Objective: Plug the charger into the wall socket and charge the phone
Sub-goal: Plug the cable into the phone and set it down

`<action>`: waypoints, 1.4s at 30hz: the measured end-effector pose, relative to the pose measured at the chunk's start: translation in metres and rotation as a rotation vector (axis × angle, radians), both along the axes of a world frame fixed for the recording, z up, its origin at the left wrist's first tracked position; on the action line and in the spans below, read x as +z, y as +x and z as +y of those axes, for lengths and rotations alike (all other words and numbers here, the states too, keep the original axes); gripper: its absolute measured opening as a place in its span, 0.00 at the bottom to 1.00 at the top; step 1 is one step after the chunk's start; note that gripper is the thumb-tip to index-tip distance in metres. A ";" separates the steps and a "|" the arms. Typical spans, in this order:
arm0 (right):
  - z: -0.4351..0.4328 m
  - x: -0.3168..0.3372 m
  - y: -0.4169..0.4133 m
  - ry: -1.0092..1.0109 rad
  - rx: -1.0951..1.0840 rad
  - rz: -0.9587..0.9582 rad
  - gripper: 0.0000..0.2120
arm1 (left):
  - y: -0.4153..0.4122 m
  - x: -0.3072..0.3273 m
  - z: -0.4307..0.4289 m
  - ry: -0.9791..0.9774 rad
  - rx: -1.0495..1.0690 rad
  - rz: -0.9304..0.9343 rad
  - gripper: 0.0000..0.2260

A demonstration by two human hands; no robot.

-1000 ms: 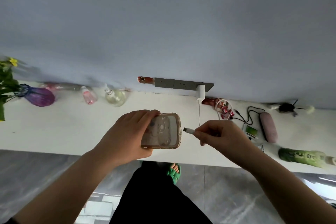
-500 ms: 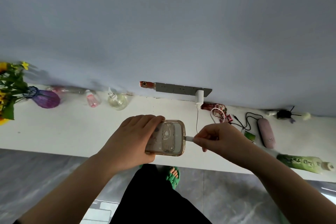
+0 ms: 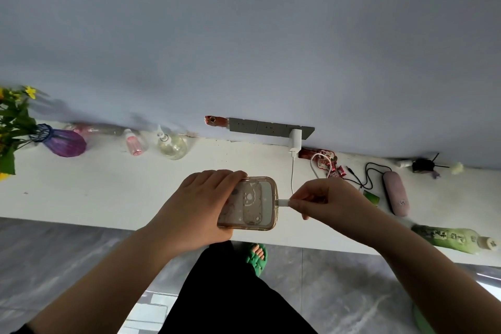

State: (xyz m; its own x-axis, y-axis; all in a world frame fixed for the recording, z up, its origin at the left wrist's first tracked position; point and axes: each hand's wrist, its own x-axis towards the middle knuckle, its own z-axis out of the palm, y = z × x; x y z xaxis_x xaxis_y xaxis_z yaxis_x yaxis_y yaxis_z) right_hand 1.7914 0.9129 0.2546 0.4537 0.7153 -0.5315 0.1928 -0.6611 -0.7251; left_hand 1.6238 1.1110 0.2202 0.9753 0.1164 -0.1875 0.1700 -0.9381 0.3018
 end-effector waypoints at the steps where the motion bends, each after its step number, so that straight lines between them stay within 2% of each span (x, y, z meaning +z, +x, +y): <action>1: 0.000 -0.001 0.001 0.000 -0.008 -0.001 0.05 | 0.001 0.001 0.000 0.004 -0.001 0.001 0.37; 11: 0.001 -0.008 0.000 0.032 -0.111 0.030 0.05 | 0.009 0.002 -0.003 0.018 0.003 0.015 0.37; 22: 0.003 -0.013 0.006 -0.024 -0.093 0.169 0.05 | 0.009 0.002 -0.005 0.058 -0.001 0.029 0.37; 42: 0.005 -0.029 0.000 -0.048 -0.095 0.188 0.06 | 0.006 -0.004 -0.002 0.092 -0.046 0.058 0.38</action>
